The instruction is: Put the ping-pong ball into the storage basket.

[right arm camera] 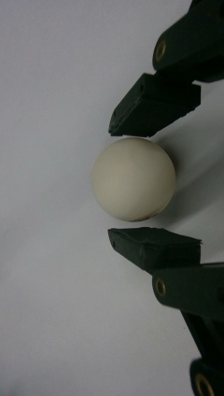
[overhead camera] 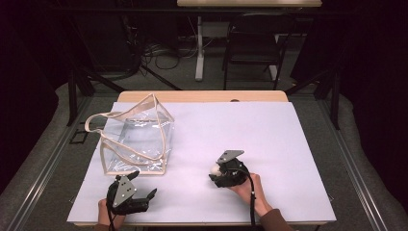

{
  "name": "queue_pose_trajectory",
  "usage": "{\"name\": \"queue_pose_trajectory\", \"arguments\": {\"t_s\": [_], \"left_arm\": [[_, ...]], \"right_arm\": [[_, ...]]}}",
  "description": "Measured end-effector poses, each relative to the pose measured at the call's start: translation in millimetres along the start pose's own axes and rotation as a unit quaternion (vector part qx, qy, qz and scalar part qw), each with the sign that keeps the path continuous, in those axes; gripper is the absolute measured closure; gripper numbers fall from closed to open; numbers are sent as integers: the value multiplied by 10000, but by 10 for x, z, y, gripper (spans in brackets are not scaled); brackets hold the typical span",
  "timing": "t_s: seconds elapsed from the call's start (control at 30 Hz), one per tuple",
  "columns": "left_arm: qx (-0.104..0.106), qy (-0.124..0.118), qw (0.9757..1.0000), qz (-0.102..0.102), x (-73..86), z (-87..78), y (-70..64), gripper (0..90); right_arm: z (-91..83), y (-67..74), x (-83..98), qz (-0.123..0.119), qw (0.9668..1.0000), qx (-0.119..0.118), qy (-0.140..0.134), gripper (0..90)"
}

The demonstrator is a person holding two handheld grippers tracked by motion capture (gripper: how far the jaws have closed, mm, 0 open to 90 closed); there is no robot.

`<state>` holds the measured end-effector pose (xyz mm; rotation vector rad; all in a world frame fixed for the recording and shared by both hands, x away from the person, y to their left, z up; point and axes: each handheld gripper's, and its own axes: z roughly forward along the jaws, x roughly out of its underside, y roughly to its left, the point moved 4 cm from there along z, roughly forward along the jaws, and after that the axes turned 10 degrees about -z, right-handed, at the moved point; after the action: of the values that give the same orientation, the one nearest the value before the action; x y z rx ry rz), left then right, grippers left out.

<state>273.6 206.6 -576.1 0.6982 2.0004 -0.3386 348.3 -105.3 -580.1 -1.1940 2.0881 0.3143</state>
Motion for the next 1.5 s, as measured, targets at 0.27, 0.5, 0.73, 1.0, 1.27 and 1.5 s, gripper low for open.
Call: {"name": "queue_pose_trajectory", "arguments": {"t_s": [0.27,0.5,0.73,1.0,1.27,1.5], "left_arm": [[-11,-13,10000,-6,-2,-2,-2,162],[-9,-19,10000,-11,-1,-3,-1,162],[-9,-20,10000,-18,0,-2,0,162],[-13,-24,10000,-30,0,-5,0,162],[-11,-28,10000,-42,1,-6,3,162],[-3,-31,10000,-32,0,-4,2,162]], "right_arm": [[-2,-3,8,-12,10000,17,24,502],[-58,-11,-10,-59,9999,73,-35,502],[-137,0,-49,-156,9997,163,-119,502],[-229,-3,-86,-187,9994,200,-207,504],[-283,-3,-102,-229,9992,199,-259,506],[-354,0,-137,-239,9989,207,-356,507]]}}
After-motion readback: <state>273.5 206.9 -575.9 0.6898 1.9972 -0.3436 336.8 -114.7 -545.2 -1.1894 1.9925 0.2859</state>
